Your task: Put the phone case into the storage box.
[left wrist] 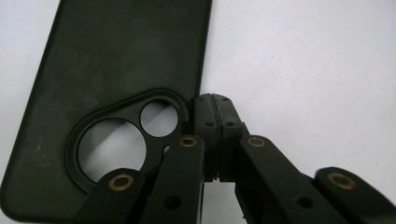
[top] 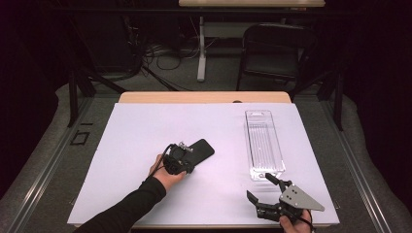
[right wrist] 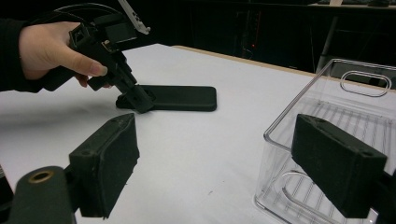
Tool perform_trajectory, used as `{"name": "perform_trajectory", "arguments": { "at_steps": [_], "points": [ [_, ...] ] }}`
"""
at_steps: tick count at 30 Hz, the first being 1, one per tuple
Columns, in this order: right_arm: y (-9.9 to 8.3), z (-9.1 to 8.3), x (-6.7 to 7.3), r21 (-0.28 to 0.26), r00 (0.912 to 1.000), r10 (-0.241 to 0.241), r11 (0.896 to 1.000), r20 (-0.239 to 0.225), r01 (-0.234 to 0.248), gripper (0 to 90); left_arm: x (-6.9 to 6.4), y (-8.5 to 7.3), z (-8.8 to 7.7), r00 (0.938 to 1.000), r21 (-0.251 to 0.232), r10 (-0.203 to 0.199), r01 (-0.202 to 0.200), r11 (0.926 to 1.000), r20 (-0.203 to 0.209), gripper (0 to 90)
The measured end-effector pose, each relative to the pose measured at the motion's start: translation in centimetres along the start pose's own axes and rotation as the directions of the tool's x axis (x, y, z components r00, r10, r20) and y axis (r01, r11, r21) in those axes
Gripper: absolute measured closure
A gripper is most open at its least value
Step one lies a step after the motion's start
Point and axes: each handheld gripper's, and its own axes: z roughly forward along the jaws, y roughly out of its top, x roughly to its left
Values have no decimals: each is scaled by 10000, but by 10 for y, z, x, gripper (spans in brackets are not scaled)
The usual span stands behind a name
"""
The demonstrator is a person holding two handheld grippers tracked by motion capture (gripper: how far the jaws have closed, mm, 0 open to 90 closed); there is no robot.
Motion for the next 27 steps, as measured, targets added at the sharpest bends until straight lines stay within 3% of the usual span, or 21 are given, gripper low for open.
{"name": "perform_trajectory", "arguments": {
  "at_steps": [13, 27],
  "points": [
    [0, 0, 0, 9, 10000, -12, 10000, -1, 12, 142, 2, -4, -7, 10000, -125, -47, 48, 9999, 60, 885],
    [0, 1, 1, 19, 10000, -30, 10000, -23, 30, 142, 8, 0, -37, 10000, -666, -90, 91, 9977, 24, 784]
  ]
}}
